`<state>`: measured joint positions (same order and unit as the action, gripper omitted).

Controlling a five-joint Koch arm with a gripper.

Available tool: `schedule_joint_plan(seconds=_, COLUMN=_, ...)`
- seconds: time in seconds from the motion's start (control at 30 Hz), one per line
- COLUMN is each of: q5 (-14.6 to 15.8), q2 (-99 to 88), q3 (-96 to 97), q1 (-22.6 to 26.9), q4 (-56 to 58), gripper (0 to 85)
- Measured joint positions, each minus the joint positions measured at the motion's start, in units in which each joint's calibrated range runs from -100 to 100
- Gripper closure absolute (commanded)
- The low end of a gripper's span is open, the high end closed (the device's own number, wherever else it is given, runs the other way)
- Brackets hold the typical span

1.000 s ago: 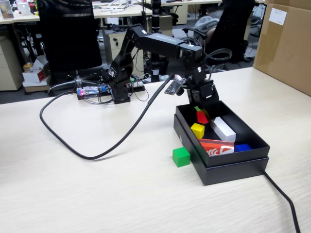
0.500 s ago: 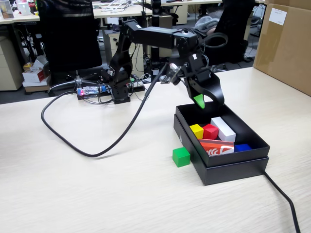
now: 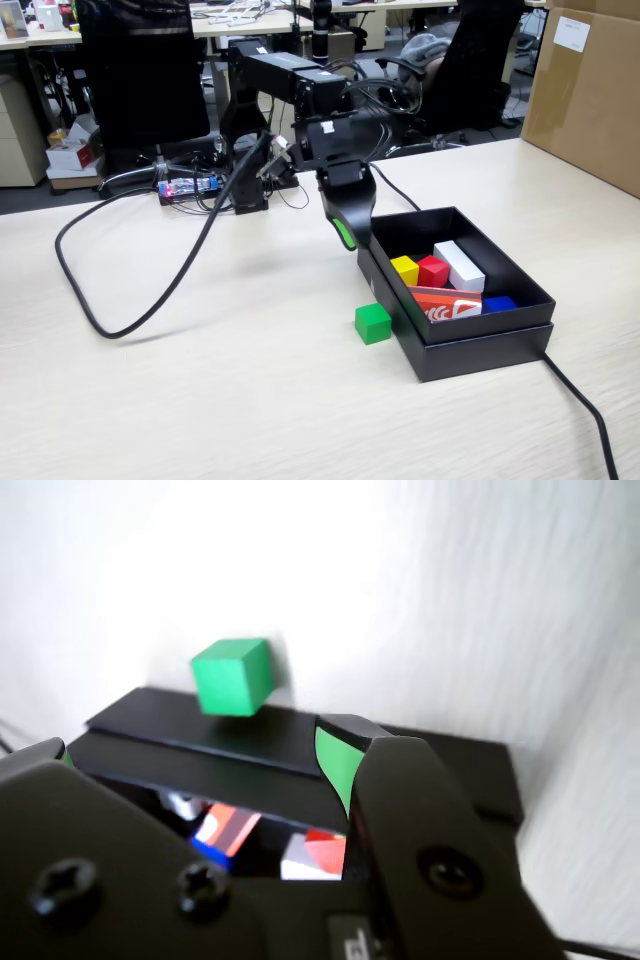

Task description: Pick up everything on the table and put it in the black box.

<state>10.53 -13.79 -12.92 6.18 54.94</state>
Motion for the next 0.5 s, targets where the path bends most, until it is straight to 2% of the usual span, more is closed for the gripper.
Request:
schedule_joint_plan(seconds=0.1, q5=-0.3, q2=0.6, q3=1.0, q1=-0.1, q4=-0.3, gripper=37.9)
schedule_joint_plan(seconds=0.37, q5=-1.2, q2=13.6, q3=3.2, q1=-0.1, q4=-12.6, gripper=38.2)
schedule_joint_plan(seconds=0.5, q5=-1.4, q2=16.7, q3=3.1, q1=-0.1, q4=-14.7, gripper=38.2)
